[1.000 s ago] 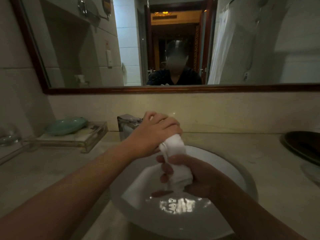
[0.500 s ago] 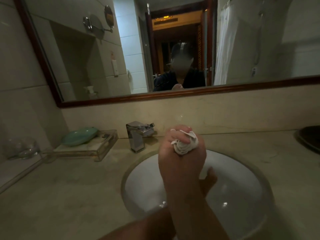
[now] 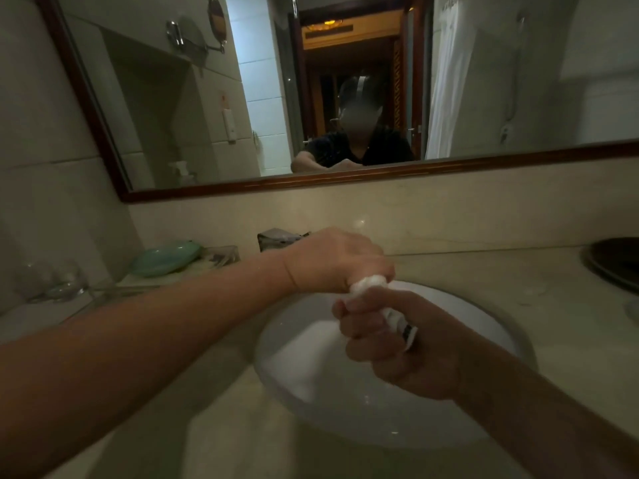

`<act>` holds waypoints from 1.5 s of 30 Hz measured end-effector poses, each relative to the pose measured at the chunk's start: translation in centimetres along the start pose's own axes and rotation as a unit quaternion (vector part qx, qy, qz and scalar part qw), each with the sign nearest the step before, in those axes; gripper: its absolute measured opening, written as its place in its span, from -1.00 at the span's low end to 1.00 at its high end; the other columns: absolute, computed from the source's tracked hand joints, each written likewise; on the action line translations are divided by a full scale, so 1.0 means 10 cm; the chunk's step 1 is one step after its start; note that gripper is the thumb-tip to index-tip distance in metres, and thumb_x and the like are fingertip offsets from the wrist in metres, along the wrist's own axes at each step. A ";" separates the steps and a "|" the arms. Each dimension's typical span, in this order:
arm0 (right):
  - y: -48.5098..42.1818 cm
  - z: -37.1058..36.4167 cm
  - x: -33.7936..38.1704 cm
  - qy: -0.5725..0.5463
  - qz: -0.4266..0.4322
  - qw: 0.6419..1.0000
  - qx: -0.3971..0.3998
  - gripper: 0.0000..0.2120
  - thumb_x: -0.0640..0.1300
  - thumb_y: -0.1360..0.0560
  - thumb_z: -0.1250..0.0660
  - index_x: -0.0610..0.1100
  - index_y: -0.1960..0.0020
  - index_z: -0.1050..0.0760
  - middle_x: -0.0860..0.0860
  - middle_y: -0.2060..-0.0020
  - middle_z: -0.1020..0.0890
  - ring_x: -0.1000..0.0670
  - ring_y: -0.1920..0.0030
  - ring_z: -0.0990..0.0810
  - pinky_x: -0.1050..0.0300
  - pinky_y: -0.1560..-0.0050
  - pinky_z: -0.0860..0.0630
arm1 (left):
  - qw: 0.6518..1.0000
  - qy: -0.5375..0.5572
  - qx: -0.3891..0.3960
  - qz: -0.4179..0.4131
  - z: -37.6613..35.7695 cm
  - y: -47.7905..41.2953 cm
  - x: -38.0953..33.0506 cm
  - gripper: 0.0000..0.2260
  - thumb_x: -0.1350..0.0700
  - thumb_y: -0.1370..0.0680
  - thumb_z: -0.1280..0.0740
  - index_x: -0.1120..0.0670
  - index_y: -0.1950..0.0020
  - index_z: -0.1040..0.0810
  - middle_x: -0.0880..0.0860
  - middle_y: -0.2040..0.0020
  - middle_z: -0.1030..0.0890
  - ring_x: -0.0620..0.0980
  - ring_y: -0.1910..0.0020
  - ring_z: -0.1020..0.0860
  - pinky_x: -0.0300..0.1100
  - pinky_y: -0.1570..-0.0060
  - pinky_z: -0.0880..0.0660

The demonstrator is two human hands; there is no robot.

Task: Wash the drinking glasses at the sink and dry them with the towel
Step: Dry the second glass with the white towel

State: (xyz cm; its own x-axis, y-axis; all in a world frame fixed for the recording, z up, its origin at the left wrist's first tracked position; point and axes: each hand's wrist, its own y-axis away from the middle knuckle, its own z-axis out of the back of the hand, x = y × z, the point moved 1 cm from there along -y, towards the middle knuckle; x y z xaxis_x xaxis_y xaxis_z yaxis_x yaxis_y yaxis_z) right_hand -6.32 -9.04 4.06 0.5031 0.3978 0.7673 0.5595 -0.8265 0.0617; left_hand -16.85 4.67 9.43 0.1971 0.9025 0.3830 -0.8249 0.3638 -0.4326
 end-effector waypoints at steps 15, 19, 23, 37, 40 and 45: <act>-0.34 0.64 0.07 0.655 -0.089 0.580 -0.475 -0.16 -0.19 -0.46 -0.39 -0.31 -0.56 0.03 -0.19 -0.23 -0.54 -0.17 -0.17 -0.58 -0.07 -0.13 -0.60 | 0.875 -0.058 0.328 0.352 -0.74 -0.07 -0.26 -0.85 0.17 -0.51 -0.35 -0.02 -0.04 -0.62 -0.07 0.33 -0.41 0.01 0.33 -0.47 -0.17 0.41 -0.25; -0.28 0.64 0.10 0.780 -0.080 0.473 -0.401 -0.22 -0.16 -0.51 -0.37 -0.31 -0.55 0.00 -0.21 -0.20 -0.55 -0.19 -0.12 -0.59 -0.01 0.02 -0.51 | 0.834 0.021 0.288 0.471 -0.91 0.00 -0.36 -0.85 0.21 -0.53 -0.35 0.04 -0.05 -0.63 -0.03 0.26 -0.52 0.02 0.25 -0.54 -0.17 0.40 -0.34; -0.23 0.62 0.04 0.857 -0.068 0.400 -0.316 -0.36 -0.12 -0.54 -0.37 -0.28 -0.47 -0.12 -0.16 -0.03 -0.59 -0.14 0.08 -0.57 0.01 0.14 -0.45 | 0.815 0.102 0.222 0.525 -1.06 0.14 -0.45 -0.89 0.24 -0.51 -0.39 0.12 0.01 -0.67 0.05 0.17 -0.66 0.05 0.20 -0.60 -0.14 0.23 -0.50; -0.17 0.88 0.15 0.942 0.015 0.265 -0.207 -0.40 -0.06 -0.56 -0.33 -0.24 -0.47 -0.16 -0.12 0.11 -0.63 -0.10 0.28 -0.50 0.04 0.29 -0.45 | 0.706 0.323 0.158 0.610 -1.06 0.14 -0.65 -0.89 0.35 -0.49 -0.43 0.27 -0.01 -0.66 0.11 0.26 -0.60 -0.06 0.43 -0.51 -0.28 0.49 -0.41; -0.19 0.96 0.22 0.906 0.042 0.333 -0.257 -0.54 -0.04 -0.55 -0.29 -0.16 -0.37 -0.23 -0.10 0.06 -0.63 -0.09 0.23 -0.53 0.03 0.23 -0.49 | 0.769 0.202 0.213 0.568 -0.92 -0.04 -0.50 -0.83 0.24 -0.53 -0.42 0.18 -0.12 -0.62 0.06 0.13 -0.62 -0.03 0.27 -0.57 -0.26 0.34 -0.48; -0.26 0.95 0.27 0.808 0.076 0.426 -0.400 -0.78 -0.01 -0.49 -0.38 -0.02 -0.11 -0.50 0.02 0.13 -0.57 -0.03 0.15 -0.53 0.15 0.19 -0.34 | 0.792 0.042 0.253 0.554 -0.65 -0.17 -0.39 -0.92 0.19 -0.52 -0.38 0.04 0.11 -0.51 -0.03 0.28 -0.46 0.03 0.26 -0.51 -0.15 0.28 -0.42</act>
State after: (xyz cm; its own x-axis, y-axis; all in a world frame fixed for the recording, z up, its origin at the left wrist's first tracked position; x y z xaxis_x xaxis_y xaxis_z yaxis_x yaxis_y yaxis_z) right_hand -0.14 -2.07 -0.07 -0.9784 0.0567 0.1986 -0.1276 -0.9221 -0.3654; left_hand -12.74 2.00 3.37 -0.7800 0.6222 -0.0674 -0.6179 -0.7827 -0.0749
